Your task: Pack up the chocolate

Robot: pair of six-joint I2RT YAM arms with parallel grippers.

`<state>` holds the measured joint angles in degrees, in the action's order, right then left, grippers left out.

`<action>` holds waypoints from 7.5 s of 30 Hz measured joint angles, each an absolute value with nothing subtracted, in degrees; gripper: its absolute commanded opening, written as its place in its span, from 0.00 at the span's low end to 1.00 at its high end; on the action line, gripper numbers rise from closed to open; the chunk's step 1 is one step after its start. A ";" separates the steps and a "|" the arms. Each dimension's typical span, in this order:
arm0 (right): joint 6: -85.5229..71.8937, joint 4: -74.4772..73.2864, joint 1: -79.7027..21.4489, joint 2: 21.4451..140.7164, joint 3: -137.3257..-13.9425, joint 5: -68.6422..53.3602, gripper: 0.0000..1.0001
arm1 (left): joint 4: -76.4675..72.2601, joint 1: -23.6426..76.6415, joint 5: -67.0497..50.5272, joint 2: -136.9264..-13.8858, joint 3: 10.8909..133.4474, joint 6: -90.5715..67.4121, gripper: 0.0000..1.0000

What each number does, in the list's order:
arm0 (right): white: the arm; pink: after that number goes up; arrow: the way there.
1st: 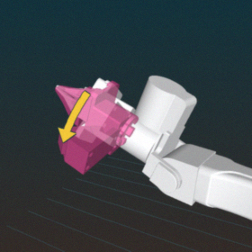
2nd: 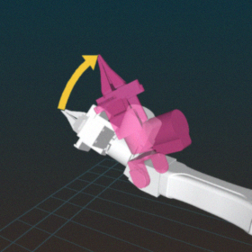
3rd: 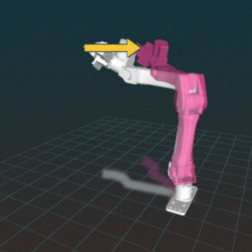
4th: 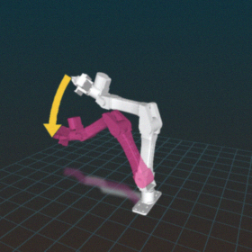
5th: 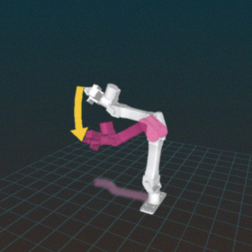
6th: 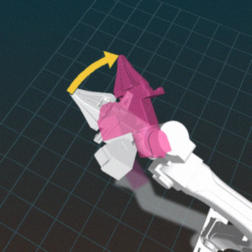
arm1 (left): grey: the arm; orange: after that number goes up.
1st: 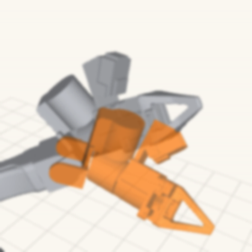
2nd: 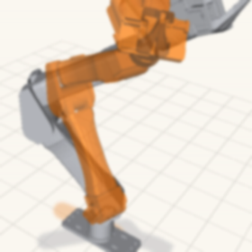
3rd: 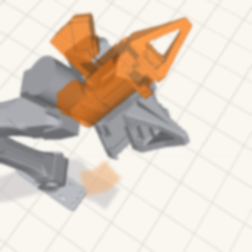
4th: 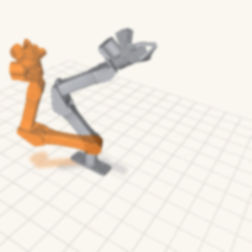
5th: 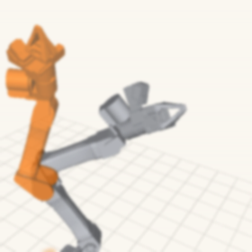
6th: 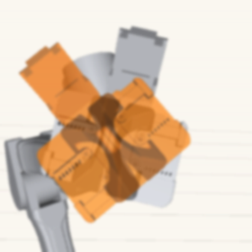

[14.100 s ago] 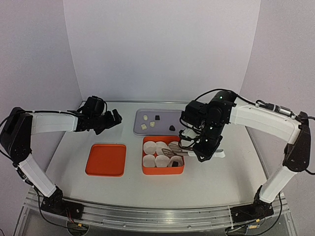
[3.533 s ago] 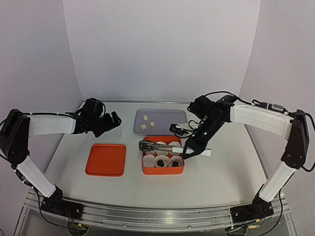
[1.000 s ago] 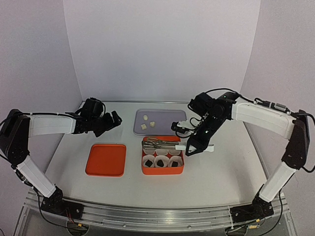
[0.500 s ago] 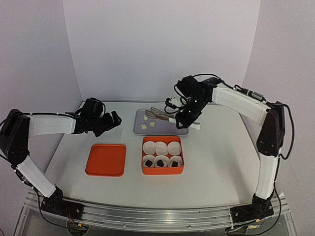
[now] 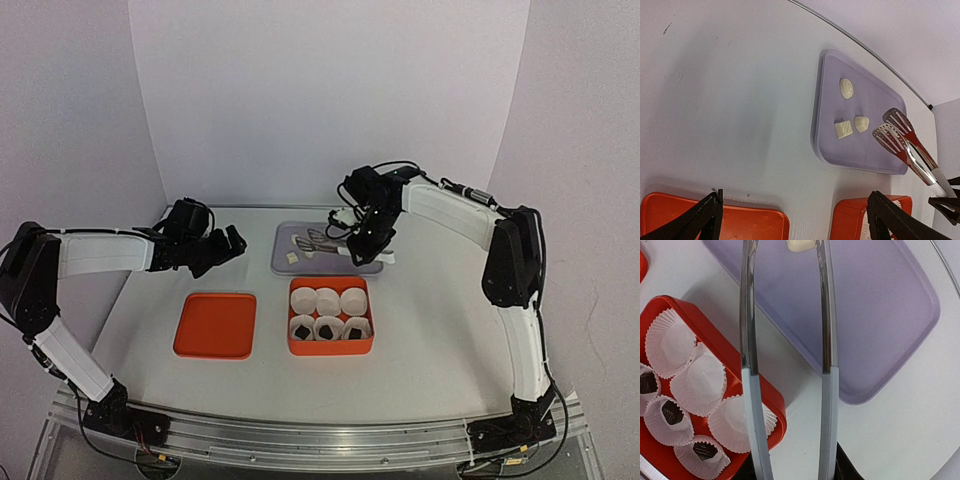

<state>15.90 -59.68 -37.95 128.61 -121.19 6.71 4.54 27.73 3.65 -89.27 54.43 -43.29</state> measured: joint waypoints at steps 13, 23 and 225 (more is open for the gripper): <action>19.48 -60.92 -36.52 134.75 -125.85 6.00 0.36 | 4.60 27.73 3.72 -89.27 54.43 -43.27 1.00; 20.56 -61.88 -35.98 136.25 -127.68 5.76 0.36 | 4.67 27.73 3.83 -89.27 54.43 -43.27 1.00; 4.82 -68.23 -48.88 136.02 -136.95 12.29 0.37 | 4.08 27.73 4.69 -81.79 48.97 -42.97 1.00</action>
